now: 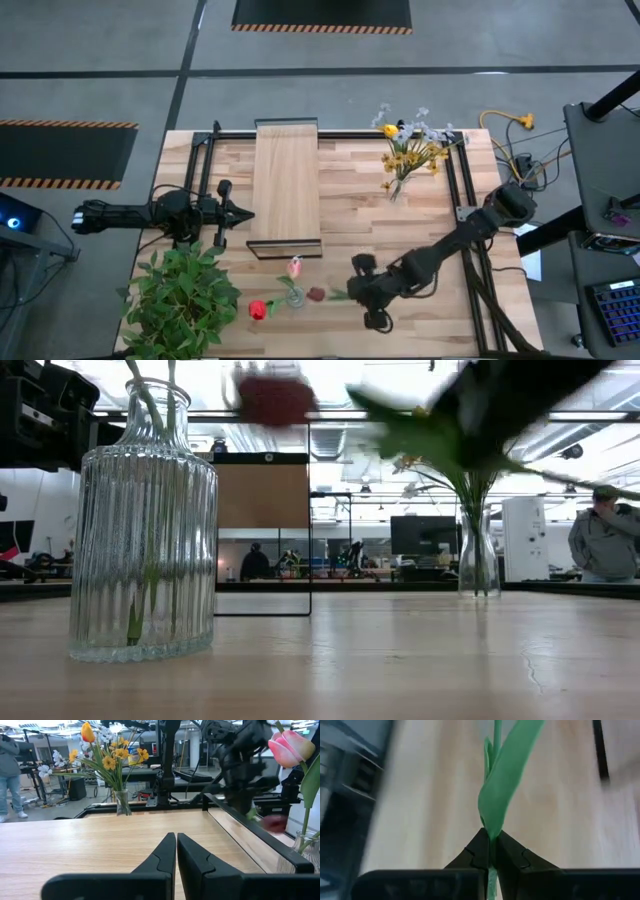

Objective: Pick and place flowers into a vace then onto a shelf
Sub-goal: Put the dark red flower into the bottom transparent vase

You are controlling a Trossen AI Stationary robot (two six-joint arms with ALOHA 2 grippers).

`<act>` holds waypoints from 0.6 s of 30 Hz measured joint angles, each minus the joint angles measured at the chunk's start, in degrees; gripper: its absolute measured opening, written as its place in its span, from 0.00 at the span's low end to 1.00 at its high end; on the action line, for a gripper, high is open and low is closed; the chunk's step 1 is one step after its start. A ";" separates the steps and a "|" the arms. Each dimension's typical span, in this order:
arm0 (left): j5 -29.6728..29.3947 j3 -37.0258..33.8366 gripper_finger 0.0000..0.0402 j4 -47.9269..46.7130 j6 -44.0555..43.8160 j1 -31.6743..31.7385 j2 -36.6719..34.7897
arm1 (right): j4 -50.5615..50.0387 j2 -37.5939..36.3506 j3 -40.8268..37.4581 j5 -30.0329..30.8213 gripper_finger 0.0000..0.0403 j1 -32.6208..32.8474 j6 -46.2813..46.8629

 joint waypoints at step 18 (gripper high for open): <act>0.02 0.00 0.00 -0.02 0.00 0.00 0.00 | 70.25 3.72 -11.09 8.06 0.02 -0.12 -36.39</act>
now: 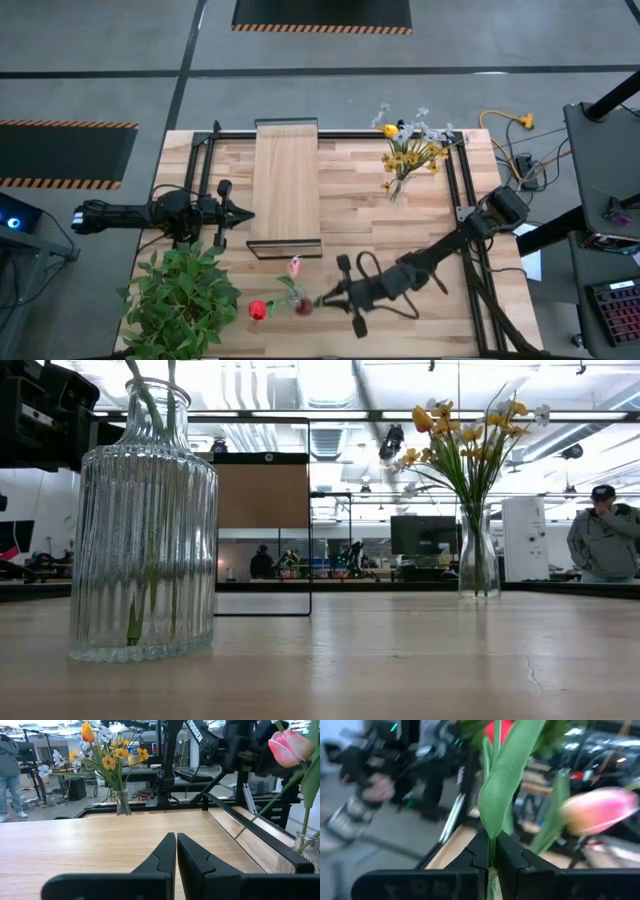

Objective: Pick and place flowers into a vace then onto a shelf
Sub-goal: Put the dark red flower into the bottom transparent vase

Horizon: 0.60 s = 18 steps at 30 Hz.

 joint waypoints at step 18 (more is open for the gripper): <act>-0.17 0.00 0.00 0.00 0.00 0.00 -0.01 | 16.18 6.12 12.41 -3.91 0.02 -2.05 -8.57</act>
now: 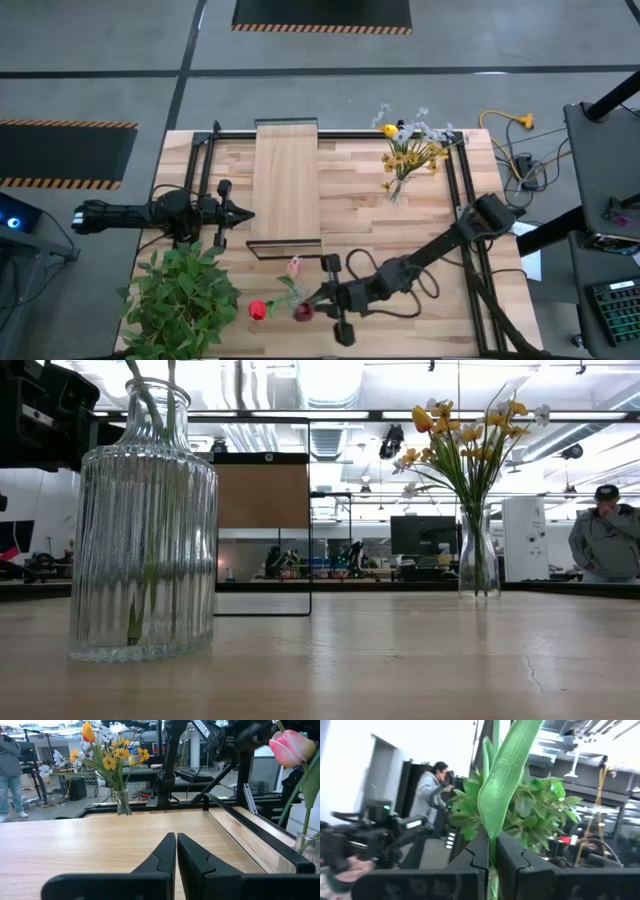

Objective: Pick and place flowers into a vace then onto a shelf
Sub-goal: Put the dark red flower into the bottom transparent vase

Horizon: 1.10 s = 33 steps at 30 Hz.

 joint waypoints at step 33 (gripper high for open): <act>0.00 0.00 0.00 -0.44 0.00 0.00 0.00 | 2.21 8.13 7.41 1.07 0.02 -2.53 8.39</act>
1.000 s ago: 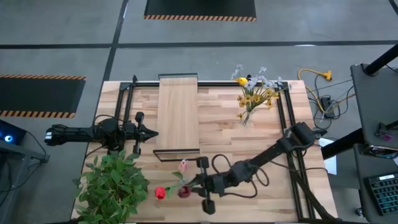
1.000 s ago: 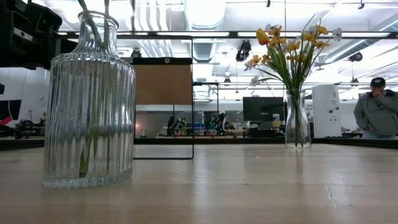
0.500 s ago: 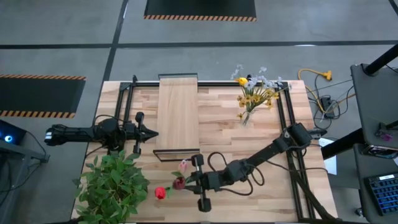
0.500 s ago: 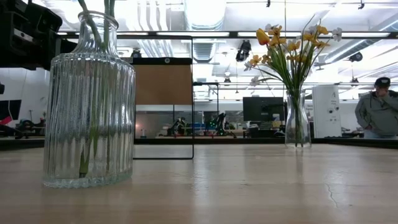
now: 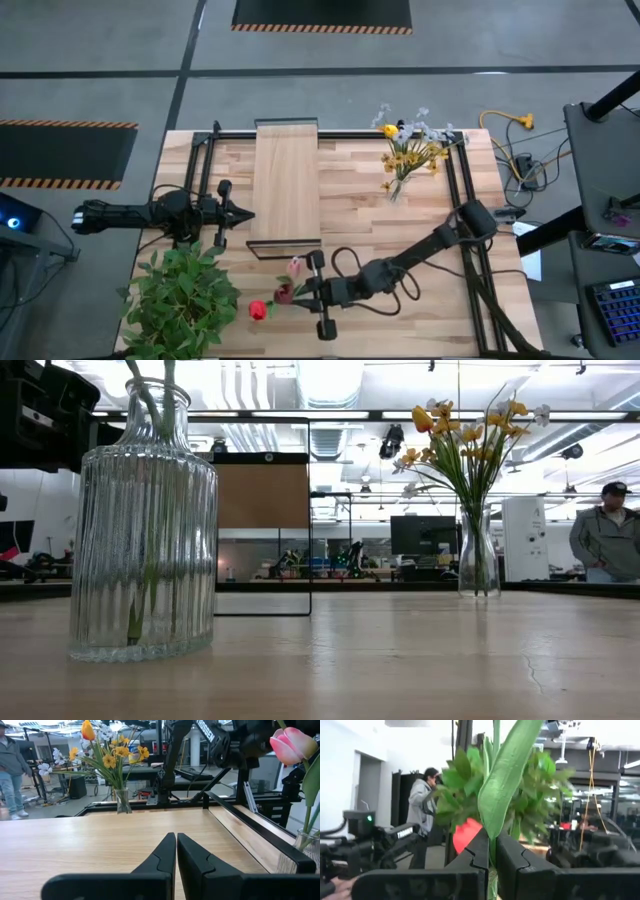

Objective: Pick and place flowers into a vace then onto a shelf
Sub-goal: Put the dark red flower into the bottom transparent vase

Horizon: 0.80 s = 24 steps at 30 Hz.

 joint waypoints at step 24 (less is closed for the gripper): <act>0.00 0.00 0.00 -0.26 -0.01 0.00 0.02 | 2.74 8.68 -3.34 5.59 0.03 0.03 6.67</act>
